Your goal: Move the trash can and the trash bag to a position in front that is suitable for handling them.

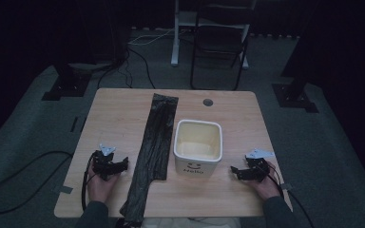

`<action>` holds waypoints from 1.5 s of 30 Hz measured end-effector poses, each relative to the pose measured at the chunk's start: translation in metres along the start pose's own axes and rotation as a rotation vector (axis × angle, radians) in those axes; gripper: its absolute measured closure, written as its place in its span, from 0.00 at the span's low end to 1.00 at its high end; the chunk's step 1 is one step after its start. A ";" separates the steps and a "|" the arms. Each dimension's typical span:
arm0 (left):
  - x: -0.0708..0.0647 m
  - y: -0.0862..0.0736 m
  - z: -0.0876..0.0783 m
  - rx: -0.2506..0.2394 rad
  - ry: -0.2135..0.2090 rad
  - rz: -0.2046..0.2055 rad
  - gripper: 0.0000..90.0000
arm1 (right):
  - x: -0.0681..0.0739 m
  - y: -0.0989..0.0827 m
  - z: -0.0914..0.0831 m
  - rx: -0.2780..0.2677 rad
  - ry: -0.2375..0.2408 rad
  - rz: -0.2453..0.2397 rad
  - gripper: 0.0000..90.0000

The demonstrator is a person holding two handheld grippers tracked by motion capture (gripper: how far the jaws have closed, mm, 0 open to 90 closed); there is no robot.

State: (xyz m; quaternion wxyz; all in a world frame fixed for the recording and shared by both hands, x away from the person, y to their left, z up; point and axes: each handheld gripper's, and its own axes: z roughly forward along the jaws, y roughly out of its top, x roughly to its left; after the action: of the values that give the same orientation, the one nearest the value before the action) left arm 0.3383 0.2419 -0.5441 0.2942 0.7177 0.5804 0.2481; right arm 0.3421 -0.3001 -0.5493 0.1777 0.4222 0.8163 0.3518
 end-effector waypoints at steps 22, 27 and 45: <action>0.010 0.009 -0.012 0.047 -0.091 0.006 0.52 | 0.007 0.003 -0.005 0.020 -0.002 0.000 0.34; -0.005 0.019 -0.027 -0.007 -0.192 0.054 0.52 | 0.012 0.009 -0.008 0.028 0.030 0.009 0.43; -0.111 0.066 -0.021 -0.024 -0.422 0.244 0.51 | 0.038 0.042 -0.018 -0.073 0.104 -0.036 0.47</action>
State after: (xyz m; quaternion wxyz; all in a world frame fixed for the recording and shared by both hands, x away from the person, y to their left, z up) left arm 0.3465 0.1263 -0.4842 0.3854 0.8148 0.4122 0.1329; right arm 0.3335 -0.2596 -0.5063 0.1564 0.3819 0.8185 0.3997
